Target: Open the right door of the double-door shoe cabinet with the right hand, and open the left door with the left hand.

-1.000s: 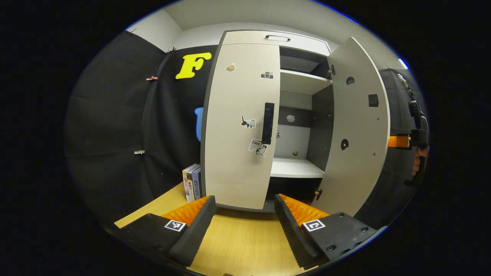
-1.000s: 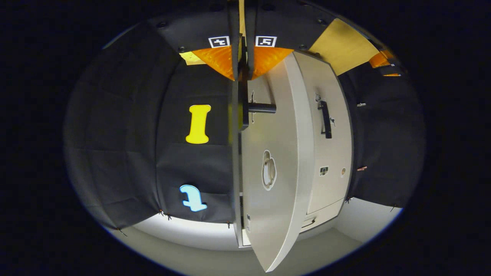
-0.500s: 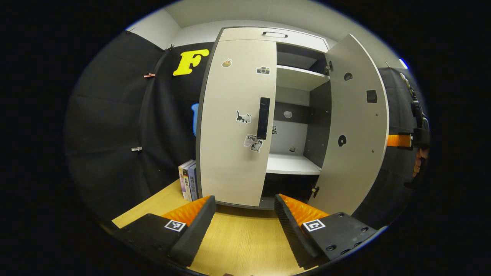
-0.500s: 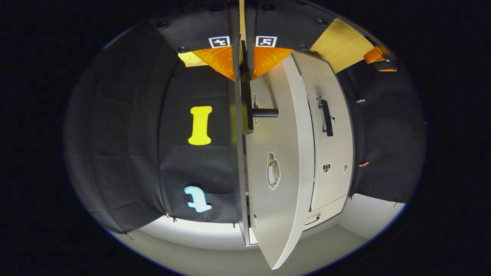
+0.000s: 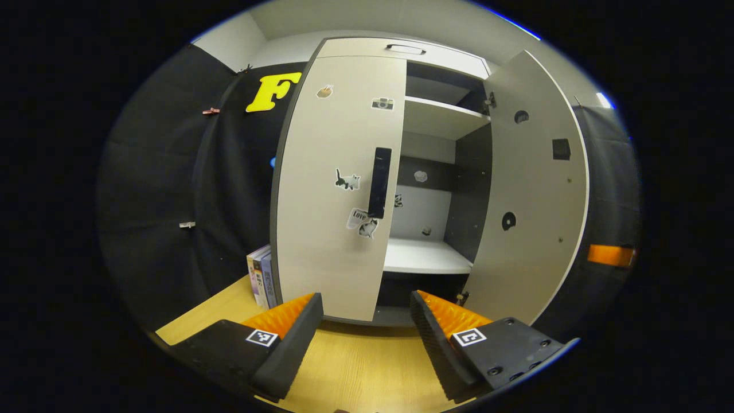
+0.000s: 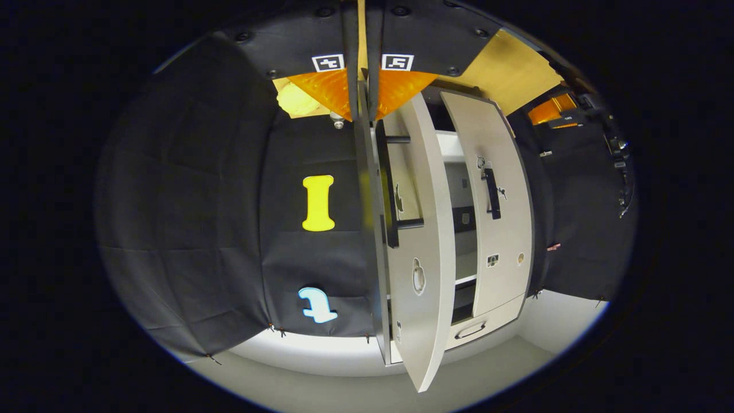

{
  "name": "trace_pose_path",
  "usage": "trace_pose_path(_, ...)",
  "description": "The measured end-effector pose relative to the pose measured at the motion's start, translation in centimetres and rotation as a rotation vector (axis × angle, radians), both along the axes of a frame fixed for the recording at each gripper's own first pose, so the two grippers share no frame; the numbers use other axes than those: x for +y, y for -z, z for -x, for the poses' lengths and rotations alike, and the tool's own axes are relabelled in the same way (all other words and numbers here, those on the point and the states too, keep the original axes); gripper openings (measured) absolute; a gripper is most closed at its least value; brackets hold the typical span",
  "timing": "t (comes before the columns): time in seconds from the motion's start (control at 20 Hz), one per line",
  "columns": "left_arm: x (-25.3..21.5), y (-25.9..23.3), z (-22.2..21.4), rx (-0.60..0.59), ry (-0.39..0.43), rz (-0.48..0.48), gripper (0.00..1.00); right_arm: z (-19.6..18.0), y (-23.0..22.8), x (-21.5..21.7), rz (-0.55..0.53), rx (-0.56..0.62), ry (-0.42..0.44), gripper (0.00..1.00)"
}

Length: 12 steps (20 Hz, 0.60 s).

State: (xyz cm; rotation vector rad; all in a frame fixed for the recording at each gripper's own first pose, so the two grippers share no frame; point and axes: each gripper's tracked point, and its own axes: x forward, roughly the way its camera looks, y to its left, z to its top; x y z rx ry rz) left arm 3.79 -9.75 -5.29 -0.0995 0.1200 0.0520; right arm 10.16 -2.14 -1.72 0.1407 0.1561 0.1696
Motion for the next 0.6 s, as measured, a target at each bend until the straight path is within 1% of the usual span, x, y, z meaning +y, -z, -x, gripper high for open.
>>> trace_pose_path(0.1,0.6,-2.1,-2.1,-0.040,-0.001,0.022,0.95,1.0,1.1,-0.6,-0.012,0.011,0.030,0.09)
trace_pose_path(0.2,1.3,-3.9,-4.5,-0.066,-0.010,0.032,0.95,2.0,2.6,-1.2,0.010,0.032,0.063,0.11)
trace_pose_path(0.3,1.6,-5.6,-7.0,-0.091,-0.018,0.039,0.95,3.2,4.2,-0.5,-0.021,0.070,0.065,0.12)
trace_pose_path(0.35,1.8,-6.6,-8.2,-0.110,-0.022,0.039,0.95,3.8,4.9,0.0,-0.051,0.096,0.064,0.18)
trace_pose_path(0.4,1.8,-7.4,-9.5,-0.127,-0.021,0.034,0.94,4.1,6.0,0.4,-0.077,0.122,0.063,0.22)
trace_pose_path(0.45,1.7,-8.2,-10.7,-0.136,-0.017,0.026,0.92,4.5,7.0,0.5,-0.093,0.140,0.070,0.34)
trace_pose_path(0.5,1.6,-8.7,-11.9,-0.139,-0.010,0.021,0.94,4.7,7.7,0.8,-0.101,0.151,0.073,0.36)
trace_pose_path(0.6,1.3,-9.8,-14.2,-0.141,0.013,0.017,0.94,5.1,9.7,1.0,-0.086,0.167,0.071,0.37)
